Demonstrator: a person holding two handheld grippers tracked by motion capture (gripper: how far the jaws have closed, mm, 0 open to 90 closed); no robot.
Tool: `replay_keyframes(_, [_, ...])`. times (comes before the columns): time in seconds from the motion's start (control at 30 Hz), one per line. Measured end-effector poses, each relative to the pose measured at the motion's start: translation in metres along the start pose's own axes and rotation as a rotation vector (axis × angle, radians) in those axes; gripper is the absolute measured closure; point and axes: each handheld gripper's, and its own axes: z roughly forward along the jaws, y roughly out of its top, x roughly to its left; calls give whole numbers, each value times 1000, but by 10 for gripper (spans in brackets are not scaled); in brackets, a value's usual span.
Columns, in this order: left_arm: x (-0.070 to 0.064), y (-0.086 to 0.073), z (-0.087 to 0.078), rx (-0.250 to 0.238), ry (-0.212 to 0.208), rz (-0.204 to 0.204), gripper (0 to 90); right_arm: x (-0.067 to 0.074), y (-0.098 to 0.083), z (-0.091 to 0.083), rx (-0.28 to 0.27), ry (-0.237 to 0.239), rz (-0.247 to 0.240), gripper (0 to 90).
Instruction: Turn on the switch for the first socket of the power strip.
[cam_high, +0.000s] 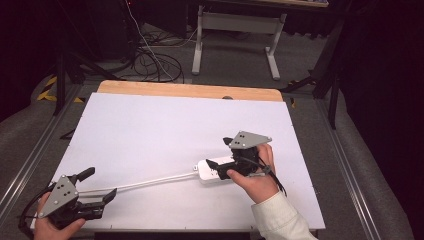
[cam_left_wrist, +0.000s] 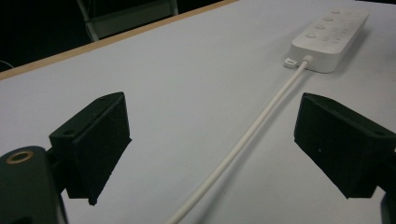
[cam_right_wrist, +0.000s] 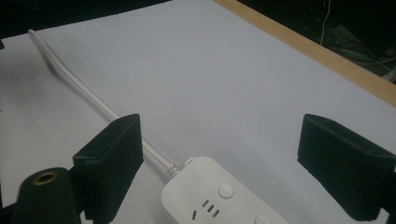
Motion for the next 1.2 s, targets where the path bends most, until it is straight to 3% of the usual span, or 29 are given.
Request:
replay_keyframes(0.57, [0,0,-1,-5,-1,-4,112,-12,-32,-43,-104,-28,46,124])
replay_keyframes(1.03, [-1,0,-1,-5,-6,-8,112,-19,-78,-60,-115,-52,111,108])
replay_keyframes(1.2, [-1,0,-1,-5,-3,-4,112,-21,-94,-60,-94,-56,127,103])
